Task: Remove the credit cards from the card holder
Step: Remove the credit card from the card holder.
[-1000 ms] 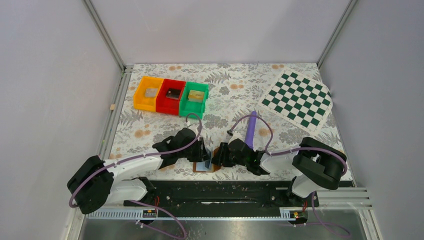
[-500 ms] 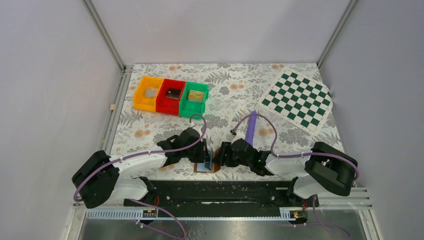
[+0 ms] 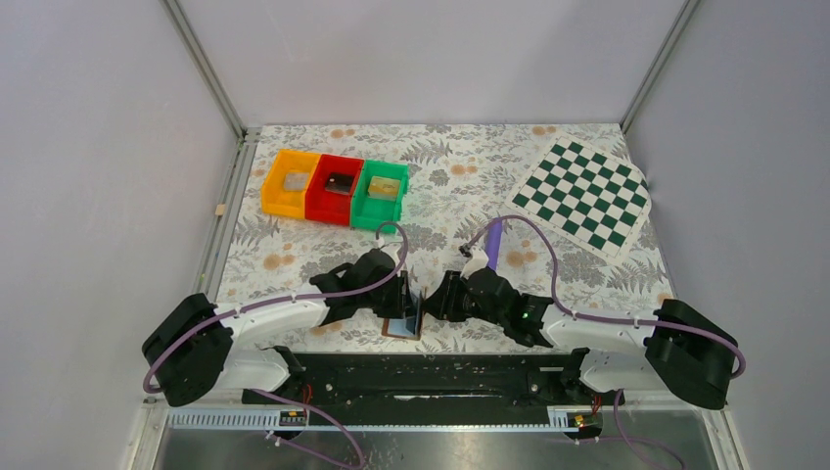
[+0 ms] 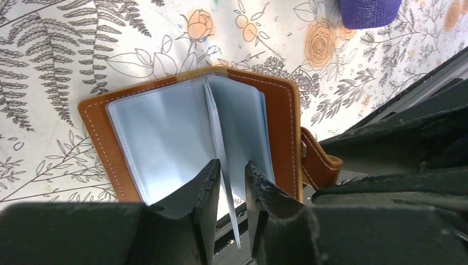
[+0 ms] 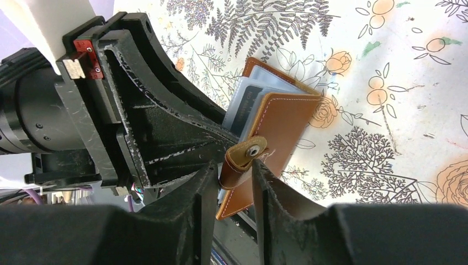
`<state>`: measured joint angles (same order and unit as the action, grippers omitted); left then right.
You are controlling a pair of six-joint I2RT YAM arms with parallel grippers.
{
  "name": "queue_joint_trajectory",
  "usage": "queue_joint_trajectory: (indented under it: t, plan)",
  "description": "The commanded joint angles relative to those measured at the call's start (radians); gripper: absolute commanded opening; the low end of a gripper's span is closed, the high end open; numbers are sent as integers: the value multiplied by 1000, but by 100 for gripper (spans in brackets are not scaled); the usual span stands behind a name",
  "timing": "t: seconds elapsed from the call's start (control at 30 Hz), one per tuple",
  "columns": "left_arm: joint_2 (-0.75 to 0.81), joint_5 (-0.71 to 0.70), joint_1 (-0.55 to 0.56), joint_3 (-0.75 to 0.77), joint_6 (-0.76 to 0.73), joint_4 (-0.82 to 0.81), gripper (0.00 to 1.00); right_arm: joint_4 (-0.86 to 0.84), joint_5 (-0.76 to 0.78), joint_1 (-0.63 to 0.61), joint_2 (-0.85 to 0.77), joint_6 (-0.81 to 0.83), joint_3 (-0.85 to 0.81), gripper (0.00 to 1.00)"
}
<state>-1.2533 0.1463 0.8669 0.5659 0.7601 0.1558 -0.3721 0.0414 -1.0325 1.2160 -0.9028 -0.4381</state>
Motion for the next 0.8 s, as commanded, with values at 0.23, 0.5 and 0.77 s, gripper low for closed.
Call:
queue_joint_trajectory:
  t: [0.23, 0.5, 0.77]
  plan:
    - [-37, 3, 48, 57, 20, -57, 24, -9, -38, -4, -27, -4, -55, 31]
    - [-47, -22, 64, 64, 29, -55, 24, 59, -31, -4, -82, 1, -74, 47]
    - [-46, -13, 74, 60, 46, -111, 24, 93, -34, -13, -98, 13, -87, 30]
